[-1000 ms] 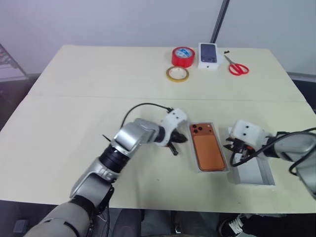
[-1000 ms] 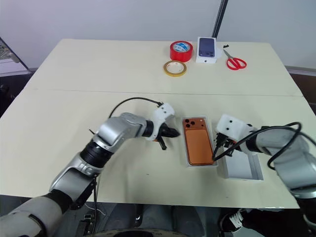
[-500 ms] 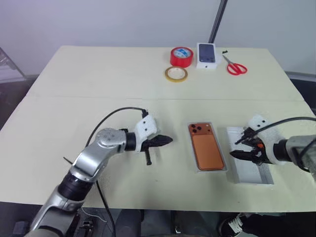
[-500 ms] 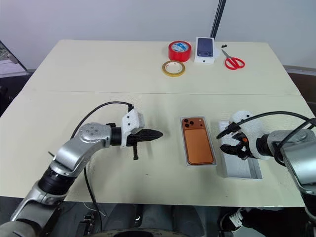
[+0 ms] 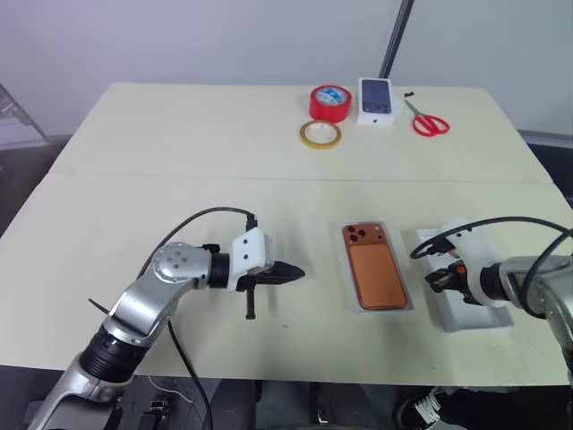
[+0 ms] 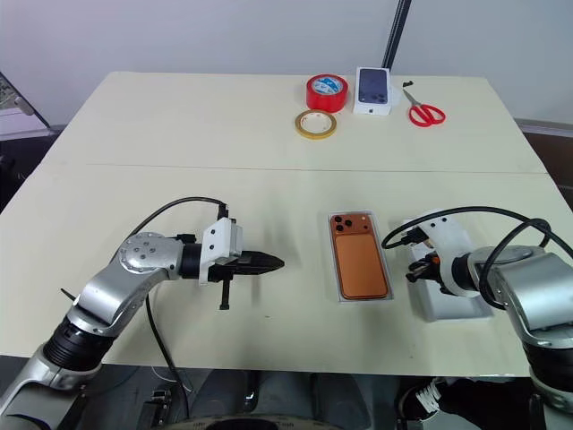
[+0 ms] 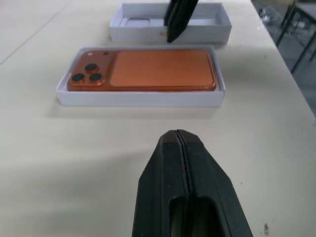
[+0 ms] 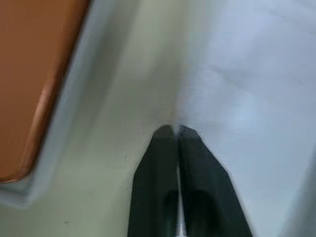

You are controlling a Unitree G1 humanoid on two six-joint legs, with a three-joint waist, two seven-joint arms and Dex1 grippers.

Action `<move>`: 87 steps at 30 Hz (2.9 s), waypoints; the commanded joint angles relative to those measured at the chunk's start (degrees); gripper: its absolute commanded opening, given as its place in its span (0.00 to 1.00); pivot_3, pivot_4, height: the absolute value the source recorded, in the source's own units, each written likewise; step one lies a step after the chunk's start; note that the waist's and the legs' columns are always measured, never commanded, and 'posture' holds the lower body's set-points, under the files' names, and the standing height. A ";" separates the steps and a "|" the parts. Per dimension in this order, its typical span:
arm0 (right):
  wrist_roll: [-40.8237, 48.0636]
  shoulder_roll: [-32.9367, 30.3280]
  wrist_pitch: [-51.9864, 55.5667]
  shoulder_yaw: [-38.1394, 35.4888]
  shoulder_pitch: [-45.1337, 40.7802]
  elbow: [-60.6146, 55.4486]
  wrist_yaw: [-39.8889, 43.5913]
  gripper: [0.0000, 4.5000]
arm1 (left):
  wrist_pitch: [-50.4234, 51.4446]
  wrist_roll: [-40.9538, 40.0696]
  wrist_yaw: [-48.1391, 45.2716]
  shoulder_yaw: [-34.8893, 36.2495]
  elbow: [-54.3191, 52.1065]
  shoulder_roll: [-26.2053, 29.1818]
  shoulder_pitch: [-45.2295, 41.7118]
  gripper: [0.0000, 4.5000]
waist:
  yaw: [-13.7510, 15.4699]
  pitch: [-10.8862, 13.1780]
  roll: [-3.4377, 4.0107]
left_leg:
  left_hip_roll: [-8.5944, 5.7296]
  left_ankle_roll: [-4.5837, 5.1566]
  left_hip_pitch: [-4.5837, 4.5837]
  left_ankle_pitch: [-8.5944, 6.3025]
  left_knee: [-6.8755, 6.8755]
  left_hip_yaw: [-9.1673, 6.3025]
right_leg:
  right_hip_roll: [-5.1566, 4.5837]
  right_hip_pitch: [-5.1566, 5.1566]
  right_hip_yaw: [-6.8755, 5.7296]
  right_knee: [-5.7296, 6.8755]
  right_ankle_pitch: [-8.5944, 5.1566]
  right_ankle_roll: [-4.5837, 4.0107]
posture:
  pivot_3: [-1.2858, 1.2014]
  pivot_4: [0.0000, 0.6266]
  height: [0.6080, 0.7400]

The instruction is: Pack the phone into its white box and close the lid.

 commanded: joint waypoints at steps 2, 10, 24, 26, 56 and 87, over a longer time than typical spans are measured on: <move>3.40 0.42 0.37 -5.08 -1.13 0.84 -1.90 0.02 | 0.02 -1.67 1.38 3.27 -1.48 -0.54 -0.21 0.00 | -0.08 0.00 0.00 | 0.00 0.00 0.00 0.00 0.00 0.00 | 0.01 0.00 0.00 0.00 0.00 0.00 | 0.52 0.24 1.00; 31.53 5.49 0.37 -15.76 -17.52 7.38 -4.36 0.02 | 0.30 -2.83 7.26 11.76 5.36 -1.41 -0.36 0.00 | -1.47 0.04 0.10 | 0.13 0.01 0.04 0.00 -0.09 0.06 | 0.12 -0.05 0.00 0.03 0.00 0.00 | 0.52 0.24 1.00; 90.30 18.21 -26.84 7.81 -14.97 15.98 -51.29 0.02 | 0.35 -2.86 8.03 12.97 4.79 -0.29 0.25 0.00 | -1.38 0.08 0.00 | 0.13 0.11 -0.12 -0.06 0.10 0.09 | 0.05 -0.11 0.01 0.06 0.01 0.01 | 0.52 0.24 1.00; 90.30 21.87 -28.57 7.42 -12.49 16.18 -56.84 0.02 | 0.89 -2.97 8.07 12.34 3.70 -0.52 0.84 0.00 | -1.37 0.08 0.01 | 0.15 0.11 -0.13 -0.06 0.07 0.06 | 0.07 -0.14 0.02 0.07 0.01 0.01 | 0.52 0.24 1.00; 42.06 -15.09 -28.13 11.55 -13.43 5.11 -30.26 0.01 | 5.12 2.90 9.56 -3.07 13.77 -18.66 -10.90 0.00 | -1.09 0.07 0.18 | 0.14 0.13 -0.12 -0.06 -0.01 0.15 | 0.12 -0.21 0.16 0.03 0.01 0.00 | 0.52 0.24 1.00; 6.15 -8.85 -33.10 16.89 -8.76 1.59 -4.82 0.01 | 16.60 5.85 8.61 -7.71 14.34 -18.47 -15.84 0.00 | -1.09 0.09 0.16 | 0.09 0.12 -0.12 -0.06 0.05 0.14 | 0.08 -0.19 0.12 0.06 0.01 0.00 | 0.52 0.24 1.00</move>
